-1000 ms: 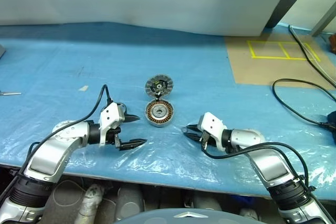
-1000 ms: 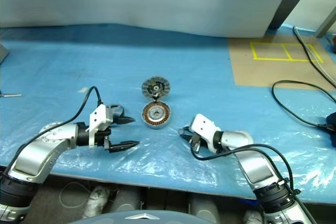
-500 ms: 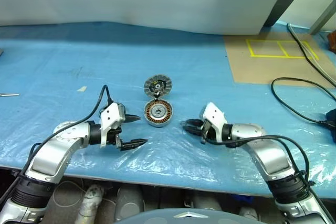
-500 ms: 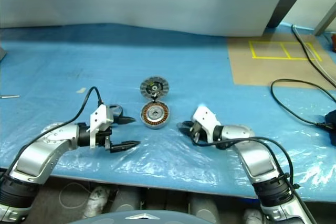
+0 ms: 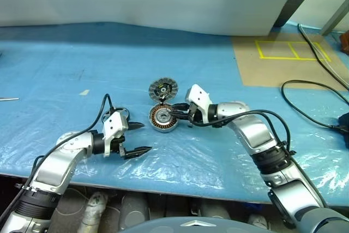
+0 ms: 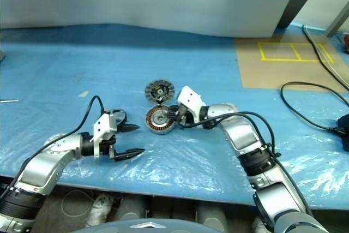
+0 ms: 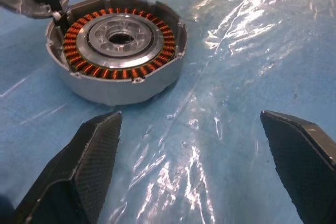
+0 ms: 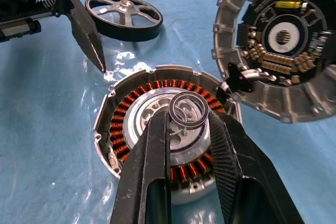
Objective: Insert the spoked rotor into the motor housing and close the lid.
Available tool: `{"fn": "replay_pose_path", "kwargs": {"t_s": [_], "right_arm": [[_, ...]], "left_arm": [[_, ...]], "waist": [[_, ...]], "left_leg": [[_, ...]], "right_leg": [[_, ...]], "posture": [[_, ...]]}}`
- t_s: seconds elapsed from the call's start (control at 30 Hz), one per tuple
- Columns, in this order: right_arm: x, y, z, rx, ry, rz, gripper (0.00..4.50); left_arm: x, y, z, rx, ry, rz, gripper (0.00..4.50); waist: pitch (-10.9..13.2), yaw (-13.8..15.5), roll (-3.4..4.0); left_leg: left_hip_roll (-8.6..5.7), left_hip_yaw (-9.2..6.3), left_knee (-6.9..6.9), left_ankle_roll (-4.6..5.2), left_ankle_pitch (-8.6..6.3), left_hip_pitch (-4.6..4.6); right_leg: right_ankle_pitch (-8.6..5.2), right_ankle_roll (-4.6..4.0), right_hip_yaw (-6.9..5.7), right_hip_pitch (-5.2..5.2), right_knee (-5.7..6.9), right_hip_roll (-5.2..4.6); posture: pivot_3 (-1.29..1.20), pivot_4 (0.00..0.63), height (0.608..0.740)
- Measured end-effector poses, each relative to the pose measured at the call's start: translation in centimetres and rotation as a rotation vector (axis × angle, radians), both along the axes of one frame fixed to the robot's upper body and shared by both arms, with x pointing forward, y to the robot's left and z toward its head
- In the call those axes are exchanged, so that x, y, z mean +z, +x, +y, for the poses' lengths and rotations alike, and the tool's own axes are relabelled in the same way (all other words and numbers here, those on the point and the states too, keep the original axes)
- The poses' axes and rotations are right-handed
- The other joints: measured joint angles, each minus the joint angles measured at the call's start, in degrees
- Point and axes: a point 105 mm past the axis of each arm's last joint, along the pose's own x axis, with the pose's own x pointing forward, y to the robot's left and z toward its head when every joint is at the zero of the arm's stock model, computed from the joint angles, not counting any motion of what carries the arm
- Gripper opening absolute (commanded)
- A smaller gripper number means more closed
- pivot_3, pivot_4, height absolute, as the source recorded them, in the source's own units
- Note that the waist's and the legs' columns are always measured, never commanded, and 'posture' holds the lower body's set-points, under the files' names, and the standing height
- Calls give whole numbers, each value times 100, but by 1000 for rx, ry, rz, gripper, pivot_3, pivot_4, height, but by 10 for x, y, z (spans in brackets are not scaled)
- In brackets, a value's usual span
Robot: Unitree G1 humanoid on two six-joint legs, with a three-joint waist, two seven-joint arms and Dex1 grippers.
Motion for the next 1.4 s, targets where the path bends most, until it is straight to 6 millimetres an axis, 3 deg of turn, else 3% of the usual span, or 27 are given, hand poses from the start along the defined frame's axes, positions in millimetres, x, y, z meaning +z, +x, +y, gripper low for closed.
{"fn": "replay_pose_path", "kwargs": {"t_s": [0.3, 0.57, 1.13, 1.4], "right_arm": [[-11, 3, 10, 70, -42, -20, 647], [-12, 11, 4, 59, -76, -52, 647], [-14, 7, 5, 105, -113, -87, 647], [-17, 1, 8, 139, -118, -81, 647]], "left_arm": [[-7, 1, 14, 22, 6, -8, 4437], [-13, -1, 9, 26, 0, -24, 4437], [-11, 4, 7, 21, -2, -39, 4437], [-19, 6, 5, 23, 3, -19, 4437]], "waist": [[0, 3, -1], [0, 3, -1], [-1, 4, -1], [-1, 3, -2]], "left_leg": [[0, 0, 2, 0, 0, -2], [2, 0, 5, 1, 0, 0], [2, 0, 6, 1, 0, -1], [2, 0, 7, 1, 0, 1]], "right_leg": [[1, 1, -2, 1, 2, -1], [1, 0, -1, 1, 6, 0], [1, 0, -1, 1, 7, 0], [1, 0, -1, 2, 8, -1]], "posture": [[0, 150, 740], [0, 150, 740], [0, 150, 740], [0, 150, 740]]}}
